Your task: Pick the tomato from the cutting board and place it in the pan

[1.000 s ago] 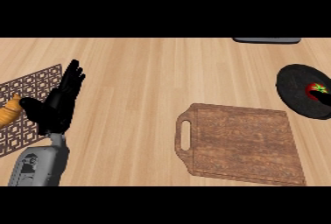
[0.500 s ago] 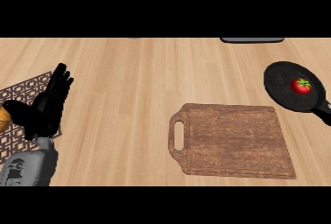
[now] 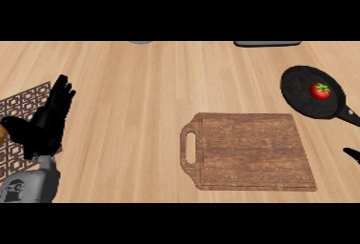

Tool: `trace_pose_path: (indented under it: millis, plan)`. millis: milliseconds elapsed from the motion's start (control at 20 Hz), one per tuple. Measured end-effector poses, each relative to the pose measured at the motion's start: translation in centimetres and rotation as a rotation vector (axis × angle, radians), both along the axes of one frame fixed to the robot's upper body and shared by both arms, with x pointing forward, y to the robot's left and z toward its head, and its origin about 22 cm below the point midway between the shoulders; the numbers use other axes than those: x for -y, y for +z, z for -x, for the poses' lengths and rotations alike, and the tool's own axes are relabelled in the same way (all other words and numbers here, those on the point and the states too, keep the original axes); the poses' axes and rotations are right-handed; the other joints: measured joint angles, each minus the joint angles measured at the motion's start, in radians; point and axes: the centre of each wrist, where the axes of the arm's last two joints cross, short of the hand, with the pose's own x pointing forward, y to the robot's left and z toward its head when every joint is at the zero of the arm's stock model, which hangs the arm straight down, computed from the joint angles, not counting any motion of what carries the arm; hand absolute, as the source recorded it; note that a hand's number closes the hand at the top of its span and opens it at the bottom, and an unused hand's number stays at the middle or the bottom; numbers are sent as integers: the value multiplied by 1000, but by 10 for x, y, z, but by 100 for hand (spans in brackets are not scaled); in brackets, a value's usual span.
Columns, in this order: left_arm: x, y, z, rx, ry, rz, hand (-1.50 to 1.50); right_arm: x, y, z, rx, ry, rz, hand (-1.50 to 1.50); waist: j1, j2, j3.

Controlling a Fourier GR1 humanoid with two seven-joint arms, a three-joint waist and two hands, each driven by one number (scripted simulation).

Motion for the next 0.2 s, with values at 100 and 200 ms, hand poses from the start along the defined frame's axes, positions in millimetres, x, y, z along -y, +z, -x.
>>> trace_pose_path:
  millis: [100, 200]
  plan:
    - [-3, 2, -2, 1, 2, -3, 0, -6, 7, 10, -8, 10, 1, -150, -1, 1, 0]
    - [-3, 6, -6, 5, -8, -5, 0, -14, 18, 21, -25, 1, 18, -150, 4, 4, 0]
